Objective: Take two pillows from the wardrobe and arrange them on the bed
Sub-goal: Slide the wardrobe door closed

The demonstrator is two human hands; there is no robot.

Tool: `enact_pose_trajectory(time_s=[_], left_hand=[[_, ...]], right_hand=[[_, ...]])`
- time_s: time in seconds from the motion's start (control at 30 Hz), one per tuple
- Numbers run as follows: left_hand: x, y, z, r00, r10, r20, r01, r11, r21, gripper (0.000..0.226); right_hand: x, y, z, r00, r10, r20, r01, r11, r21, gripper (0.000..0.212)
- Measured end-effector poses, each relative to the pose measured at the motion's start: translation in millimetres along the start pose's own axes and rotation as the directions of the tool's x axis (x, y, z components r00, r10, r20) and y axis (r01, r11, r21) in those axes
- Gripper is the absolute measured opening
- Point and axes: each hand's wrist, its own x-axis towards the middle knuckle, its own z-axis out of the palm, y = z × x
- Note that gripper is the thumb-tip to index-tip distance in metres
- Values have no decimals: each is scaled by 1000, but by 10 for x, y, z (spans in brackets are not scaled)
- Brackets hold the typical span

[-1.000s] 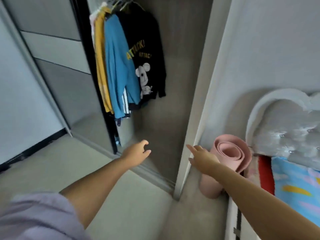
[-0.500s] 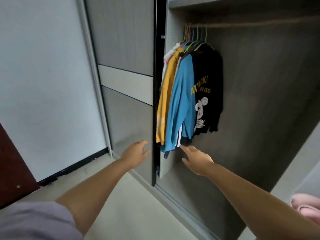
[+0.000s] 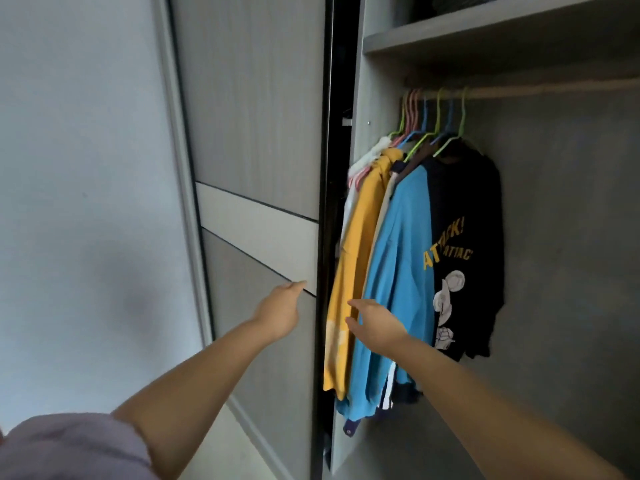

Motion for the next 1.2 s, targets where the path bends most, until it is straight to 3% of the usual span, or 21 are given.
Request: enact_pose_trajectory(time_s=[0.17, 0.27, 0.37, 0.43, 0.5, 0.57, 0.67, 0.87, 1.2], left_hand=[[936, -215, -62, 998, 32, -61, -33, 999, -27, 74], [1535, -318, -165, 972, 103, -212, -88, 993, 80, 80], [2007, -390, -208, 881, 317, -351, -240, 939, 246, 86], [2231, -484, -175, 805, 448, -390, -331, 884, 331, 92], [2370, -571, -116, 748, 532, -398, -403, 840, 364, 96], [2414, -561, -49, 694, 577, -431, -459, 816, 352, 97], [2375, -455, 30, 659, 575, -485, -495, 817, 296, 95], [2237, -293, 26, 640, 570, -515, -527, 814, 246, 90], [1658, 541, 221, 633, 584, -509, -586, 791, 179, 96]], right_hand=[[982, -179, 48, 993, 85, -81, -56, 950, 306, 62], [1496, -276, 104, 971, 172, -168, -78, 886, 456, 76], [1875, -391, 156, 914, 276, -298, -107, 872, 478, 80], [2027, -422, 164, 871, 311, -380, -121, 886, 448, 67], [2080, -412, 167, 870, 294, -396, -130, 911, 391, 56], [2066, -393, 177, 880, 276, -387, -130, 923, 363, 58], [2017, -388, 160, 889, 270, -370, -133, 925, 356, 59], [1821, -290, 90, 884, 311, -350, -131, 882, 453, 18], [920, 65, -233, 845, 409, -345, -251, 873, 419, 25]])
